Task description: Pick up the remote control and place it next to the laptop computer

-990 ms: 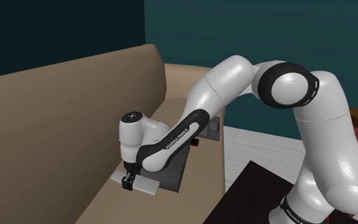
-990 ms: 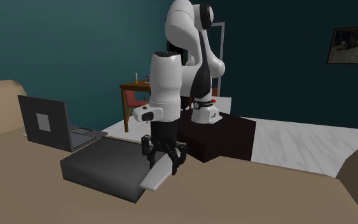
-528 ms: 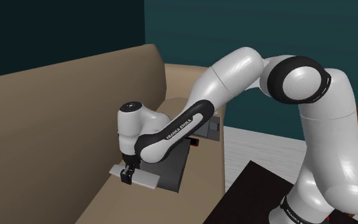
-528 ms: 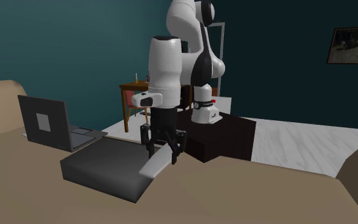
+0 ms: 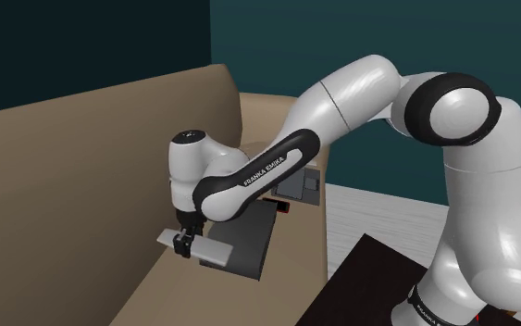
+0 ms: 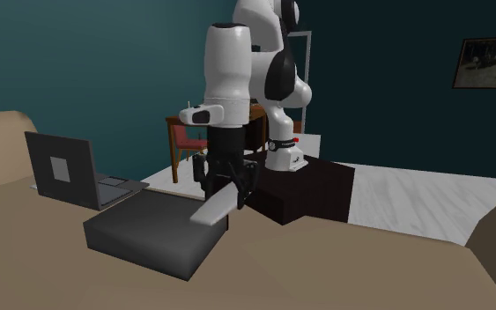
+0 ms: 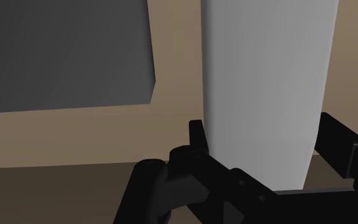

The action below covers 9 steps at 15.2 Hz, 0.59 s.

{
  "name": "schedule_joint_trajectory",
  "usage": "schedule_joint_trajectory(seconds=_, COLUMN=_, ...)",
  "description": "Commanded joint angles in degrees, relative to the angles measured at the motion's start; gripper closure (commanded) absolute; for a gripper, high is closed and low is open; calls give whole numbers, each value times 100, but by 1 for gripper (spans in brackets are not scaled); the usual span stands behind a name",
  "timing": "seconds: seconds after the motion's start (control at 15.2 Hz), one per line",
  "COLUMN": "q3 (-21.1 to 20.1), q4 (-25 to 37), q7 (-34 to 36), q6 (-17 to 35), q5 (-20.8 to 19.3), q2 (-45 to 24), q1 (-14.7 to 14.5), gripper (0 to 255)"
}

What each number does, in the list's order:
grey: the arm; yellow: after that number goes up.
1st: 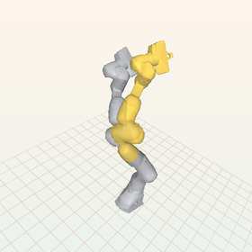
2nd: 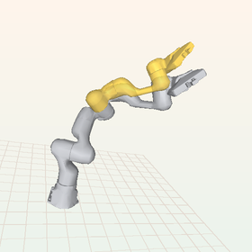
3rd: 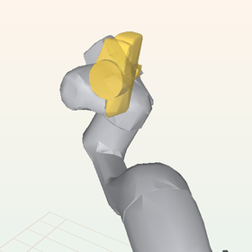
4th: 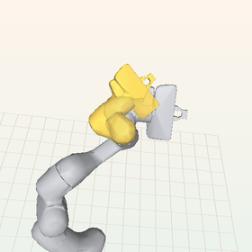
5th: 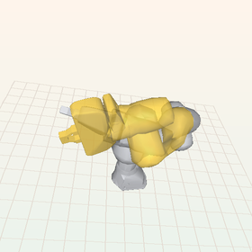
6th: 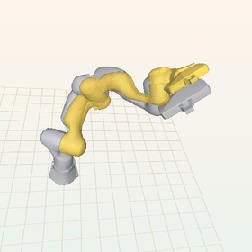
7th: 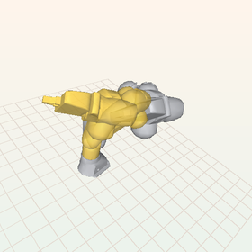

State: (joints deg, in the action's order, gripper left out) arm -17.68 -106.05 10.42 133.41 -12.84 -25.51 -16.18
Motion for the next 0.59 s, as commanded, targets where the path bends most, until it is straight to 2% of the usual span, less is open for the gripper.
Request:
schedule_joint_trajectory(seconds=0.0, q3=-27, q4=8, q7=-20, q6=-105, q5=43, q2=100, q1=12, gripper=255)
schedule_joint_trajectory(seconds=0.53, q3=-108, q4=189, q7=-138, q6=-594, q5=207, q2=426, q1=65, gripper=255)
